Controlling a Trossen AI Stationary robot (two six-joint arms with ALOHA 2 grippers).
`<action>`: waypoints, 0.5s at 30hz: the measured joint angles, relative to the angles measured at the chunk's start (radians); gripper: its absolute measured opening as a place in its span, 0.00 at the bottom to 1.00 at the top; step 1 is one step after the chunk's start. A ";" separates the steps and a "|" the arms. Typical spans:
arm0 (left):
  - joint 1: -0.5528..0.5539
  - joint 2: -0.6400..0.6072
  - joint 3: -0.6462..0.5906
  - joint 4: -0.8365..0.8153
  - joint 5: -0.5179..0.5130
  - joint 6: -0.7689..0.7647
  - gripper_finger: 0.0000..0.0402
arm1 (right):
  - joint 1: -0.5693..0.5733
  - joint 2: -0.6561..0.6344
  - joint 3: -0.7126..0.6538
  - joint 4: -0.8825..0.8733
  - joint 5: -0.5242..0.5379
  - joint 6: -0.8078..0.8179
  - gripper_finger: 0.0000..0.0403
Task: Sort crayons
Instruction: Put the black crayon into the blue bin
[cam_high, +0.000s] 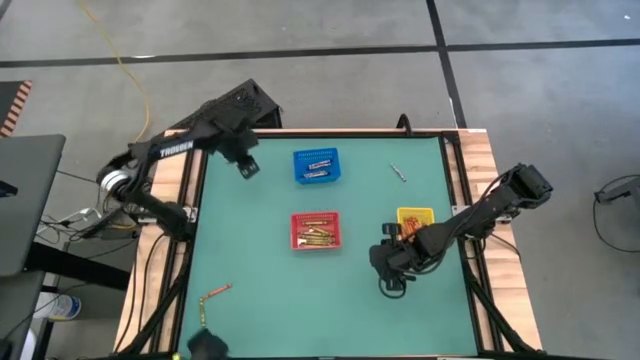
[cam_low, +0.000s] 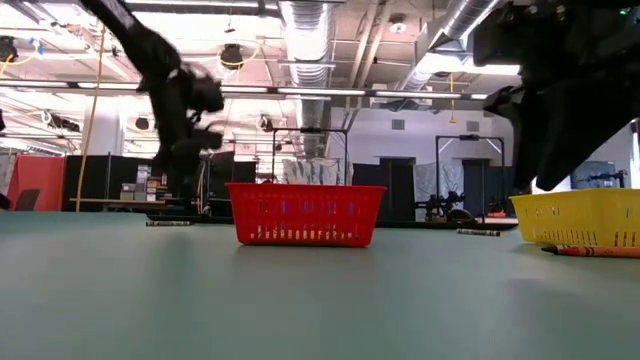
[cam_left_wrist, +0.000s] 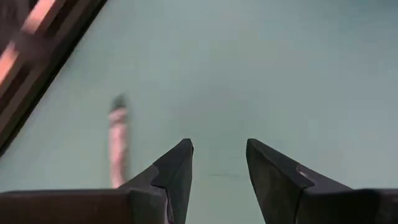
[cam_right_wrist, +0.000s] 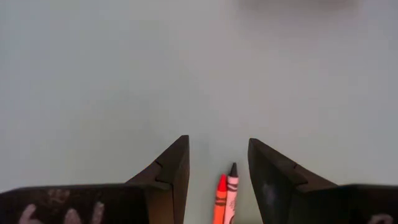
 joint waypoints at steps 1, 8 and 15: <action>0.044 0.027 -0.004 0.010 0.000 0.006 0.35 | -0.003 0.000 0.000 0.002 0.000 -0.004 0.38; 0.166 0.168 0.027 0.087 -0.047 0.073 0.35 | -0.022 0.000 0.000 0.007 -0.008 -0.006 0.38; 0.168 0.263 0.033 0.118 -0.149 0.133 0.35 | -0.022 0.000 0.000 0.016 -0.012 0.001 0.38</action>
